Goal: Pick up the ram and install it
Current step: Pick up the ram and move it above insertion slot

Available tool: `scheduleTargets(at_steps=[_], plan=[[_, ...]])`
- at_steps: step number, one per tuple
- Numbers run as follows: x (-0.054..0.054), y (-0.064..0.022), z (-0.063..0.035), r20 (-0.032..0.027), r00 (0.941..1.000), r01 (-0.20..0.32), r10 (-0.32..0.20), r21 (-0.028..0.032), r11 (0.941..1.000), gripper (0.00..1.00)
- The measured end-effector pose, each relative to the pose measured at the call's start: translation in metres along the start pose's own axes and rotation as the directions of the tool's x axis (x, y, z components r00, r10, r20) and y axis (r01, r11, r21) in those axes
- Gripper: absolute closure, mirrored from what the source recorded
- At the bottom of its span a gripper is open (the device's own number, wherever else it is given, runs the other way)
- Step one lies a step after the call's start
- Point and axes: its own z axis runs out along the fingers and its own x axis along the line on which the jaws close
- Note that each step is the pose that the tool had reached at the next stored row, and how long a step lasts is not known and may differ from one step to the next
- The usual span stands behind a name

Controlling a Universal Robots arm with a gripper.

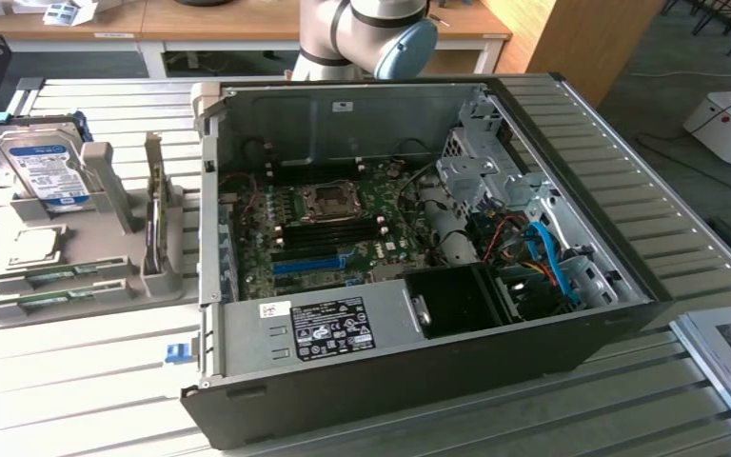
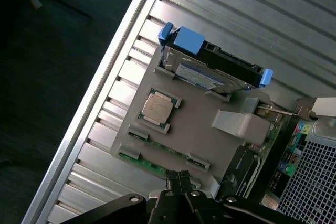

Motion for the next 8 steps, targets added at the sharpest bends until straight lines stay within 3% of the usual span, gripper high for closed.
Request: scheduleTargets(at_steps=[8], plan=[[0.0000, 0.0000, 0.0000, -0.0010, 0.9992, 0.041, -0.041, -0.0011, 0.9992, 0.90]])
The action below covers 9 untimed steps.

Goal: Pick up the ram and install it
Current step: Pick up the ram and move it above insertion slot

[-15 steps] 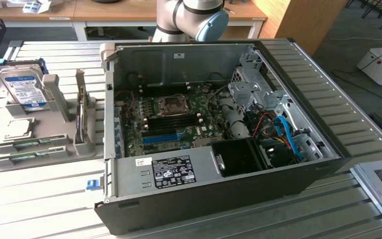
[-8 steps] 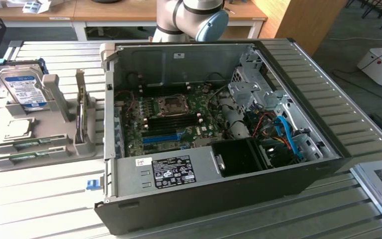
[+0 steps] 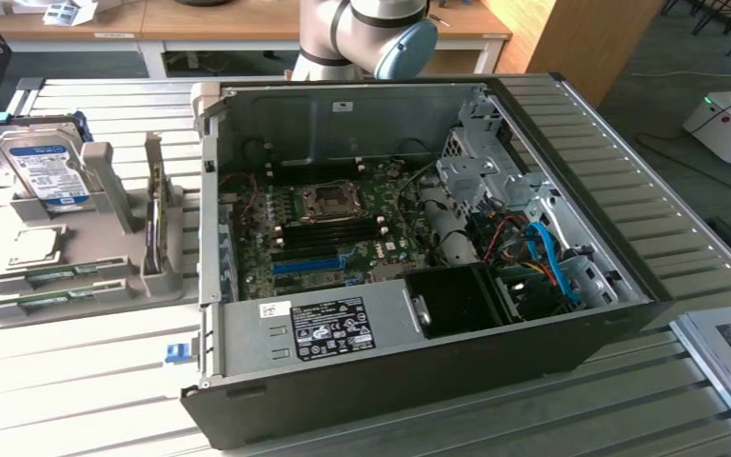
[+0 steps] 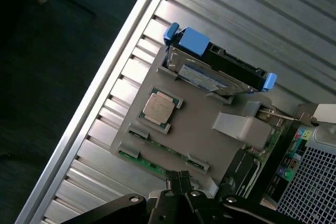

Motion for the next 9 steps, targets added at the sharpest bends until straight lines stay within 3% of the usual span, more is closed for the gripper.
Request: scheduleTargets(at_steps=[9], plan=[[0.0000, 0.0000, 0.0000, -0.0011, 0.9988, 0.049, -0.049, -0.0012, 0.9988, 0.90]])
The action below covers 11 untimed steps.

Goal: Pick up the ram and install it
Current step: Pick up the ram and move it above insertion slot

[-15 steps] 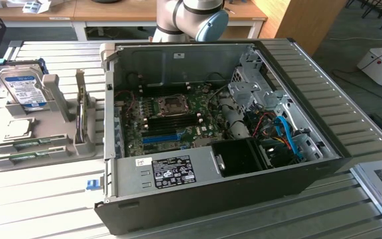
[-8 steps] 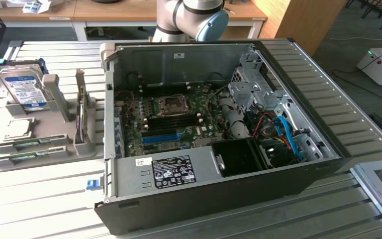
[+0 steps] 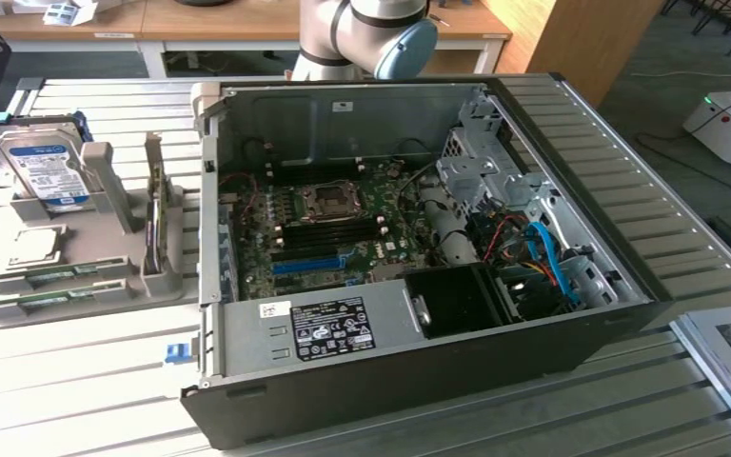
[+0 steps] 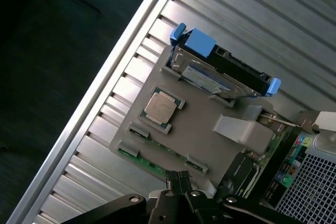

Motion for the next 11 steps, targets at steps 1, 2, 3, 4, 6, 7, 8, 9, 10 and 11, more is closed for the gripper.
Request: scheduleTargets(at_steps=[1, 2, 3, 4, 6, 7, 8, 9, 10, 11], plan=[[0.0000, 0.0000, 0.0000, -0.0001, 1.0000, 0.006, -0.006, -0.0002, 1.0000, 0.90], [0.0000, 0.0000, 0.0000, -0.0003, 0.9999, 0.012, -0.012, -0.0004, 0.9999, 0.90], [0.0000, 0.0000, 0.0000, -0.0004, 0.9998, 0.018, -0.018, -0.0005, 0.9998, 0.90], [0.0000, 0.0000, 0.0000, -0.0006, 0.9997, 0.024, -0.024, -0.0006, 0.9997, 0.90], [0.0000, 0.0000, 0.0000, -0.0008, 0.9994, 0.036, -0.036, -0.0010, 0.9994, 0.90], [0.0000, 0.0000, 0.0000, -0.0009, 0.9991, 0.042, -0.042, -0.0011, 0.9991, 0.90], [0.0000, 0.0000, 0.0000, -0.0011, 0.9987, 0.051, -0.051, -0.0013, 0.9987, 0.90], [0.0000, 0.0000, 0.0000, -0.0014, 0.9981, 0.061, -0.061, -0.0016, 0.9981, 0.90], [0.0000, 0.0000, 0.0000, -0.0016, 0.9975, 0.070, -0.070, -0.0018, 0.9975, 0.90], [0.0000, 0.0000, 0.0000, -0.0018, 0.9968, 0.080, -0.080, -0.0021, 0.9968, 0.90]])
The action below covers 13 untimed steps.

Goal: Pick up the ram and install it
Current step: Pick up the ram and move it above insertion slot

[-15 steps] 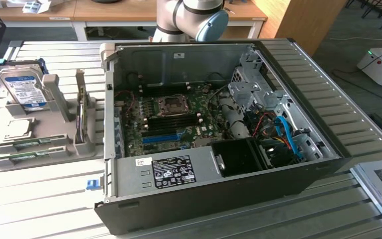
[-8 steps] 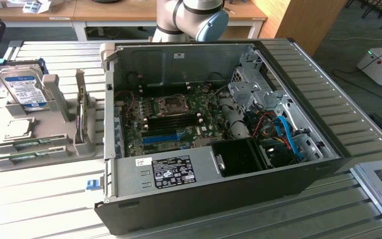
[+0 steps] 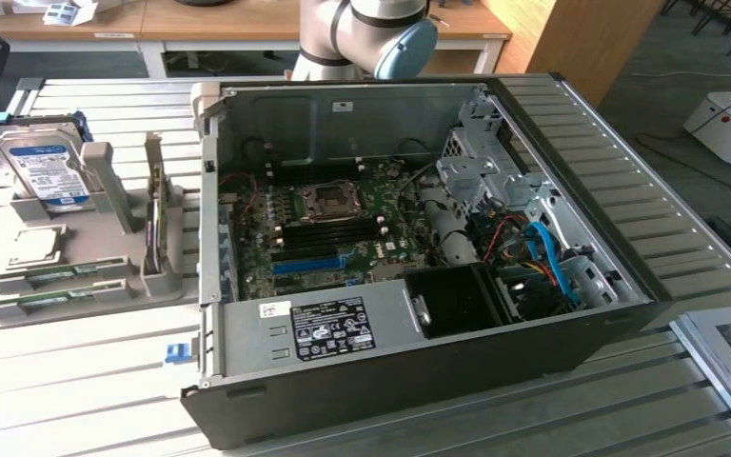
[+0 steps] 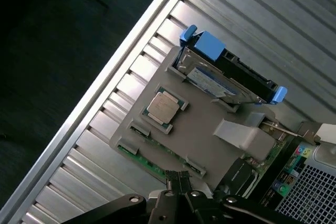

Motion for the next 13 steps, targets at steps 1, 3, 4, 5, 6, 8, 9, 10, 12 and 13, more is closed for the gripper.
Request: scheduleTargets(at_steps=[1, 3, 4, 5, 6, 8, 9, 10, 12, 13], plan=[[0.0000, 0.0000, 0.0000, -0.0002, 1.0000, 0.009, -0.009, -0.0002, 1.0000, 0.90], [0.0000, 0.0000, 0.0000, -0.0007, 0.9996, 0.027, -0.027, -0.0007, 0.9996, 0.90], [0.0000, 0.0000, 0.0000, -0.0009, 0.9993, 0.037, -0.037, -0.0010, 0.9993, 0.90], [0.0000, 0.0000, 0.0000, -0.0010, 0.9990, 0.046, -0.046, -0.0012, 0.9990, 0.90], [0.0000, 0.0000, 0.0000, -0.0012, 0.9985, 0.054, -0.054, -0.0014, 0.9985, 0.90], [0.0000, 0.0000, 0.0000, -0.0016, 0.9975, 0.071, -0.071, -0.0018, 0.9975, 0.90], [0.0000, 0.0000, 0.0000, -0.0018, 0.9969, 0.079, -0.079, -0.0020, 0.9969, 0.90], [0.0000, 0.0000, 0.0000, -0.0019, 0.9961, 0.088, -0.088, -0.0023, 0.9961, 0.90], [0.0000, 0.0000, 0.0000, -0.0023, 0.9946, 0.104, -0.104, -0.0027, 0.9946, 0.90], [0.0000, 0.0000, 0.0000, -0.0024, 0.9938, 0.111, -0.111, -0.0029, 0.9938, 0.90]])
